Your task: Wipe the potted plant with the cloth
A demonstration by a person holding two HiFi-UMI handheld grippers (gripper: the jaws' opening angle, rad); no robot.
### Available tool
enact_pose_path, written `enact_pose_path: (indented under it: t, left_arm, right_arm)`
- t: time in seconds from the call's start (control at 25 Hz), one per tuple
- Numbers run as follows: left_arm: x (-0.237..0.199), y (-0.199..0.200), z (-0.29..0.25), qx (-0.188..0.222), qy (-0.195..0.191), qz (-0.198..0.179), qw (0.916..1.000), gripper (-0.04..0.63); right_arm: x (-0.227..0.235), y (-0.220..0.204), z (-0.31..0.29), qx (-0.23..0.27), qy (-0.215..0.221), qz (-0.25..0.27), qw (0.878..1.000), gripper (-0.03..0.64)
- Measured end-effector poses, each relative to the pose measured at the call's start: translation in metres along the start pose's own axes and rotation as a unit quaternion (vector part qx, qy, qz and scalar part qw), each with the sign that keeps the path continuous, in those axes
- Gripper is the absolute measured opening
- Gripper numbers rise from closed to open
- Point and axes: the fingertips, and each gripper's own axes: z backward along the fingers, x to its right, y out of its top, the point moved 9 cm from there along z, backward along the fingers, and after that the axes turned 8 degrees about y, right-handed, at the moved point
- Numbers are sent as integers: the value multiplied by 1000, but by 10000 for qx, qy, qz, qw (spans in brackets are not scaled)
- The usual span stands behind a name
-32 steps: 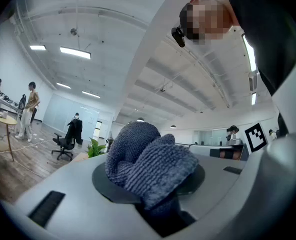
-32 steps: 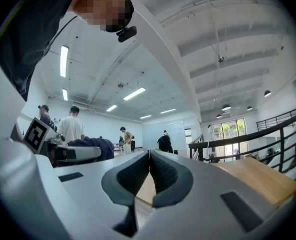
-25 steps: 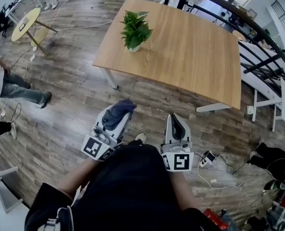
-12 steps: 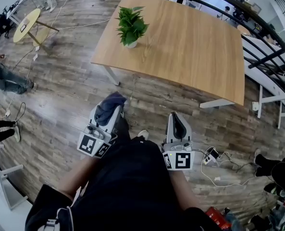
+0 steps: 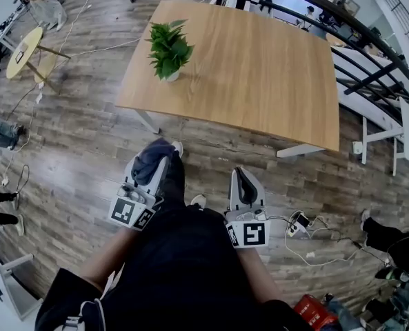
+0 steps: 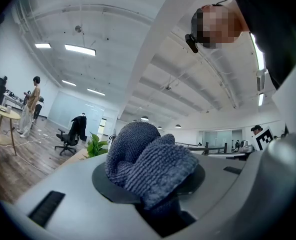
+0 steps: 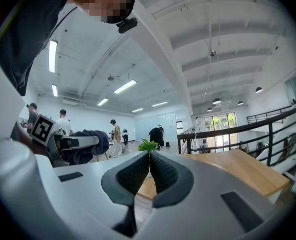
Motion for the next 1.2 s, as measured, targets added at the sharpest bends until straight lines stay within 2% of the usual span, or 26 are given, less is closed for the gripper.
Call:
enact_pose_path:
  t: [0.2,0.4,0.48,0.6,0.72,0.8,0.96,1.08,1.2]
  left_arm:
    - [-11,-6,-29,-38,-78,48,10000,161]
    - [-34,-8,-60,41,-117,152,9998,161]
    - [-51,-10,-69,-19,-107,85,9999,161]
    - [-85,-3,-88,-184,-5,-76,9998,161]
    - [-117,11,-118,-78,212,205,9995,161]
    - [-141,10,-131,-110,252,208,9994,161]
    - [-190,1,-155,-577,248,-172,9979,161]
    - [-220,-4,-179,-693,330,-149,9969,161]
    - [-242,-19,-195,-804,299,-39,9963,161]
  right_arm:
    - [16,2,-17,-56,-111,16,9999,20]
    - [29,6,-59,-105,32,38,9999,20]
    - [32,7,-84,-112,117,12,9999,20]
    - [36,13,-129,-47,219,-308,9993,20]
    - [46,26,-167,197,373,-481,9980,20]
    - [49,33,-193,347,499,-384,9974,21]
    - [49,37,-251,323,622,-64,9975,21]
    - [54,25,-286,131,620,28,9980,21]
    - [62,9,-309,6,811,214,9965,21]
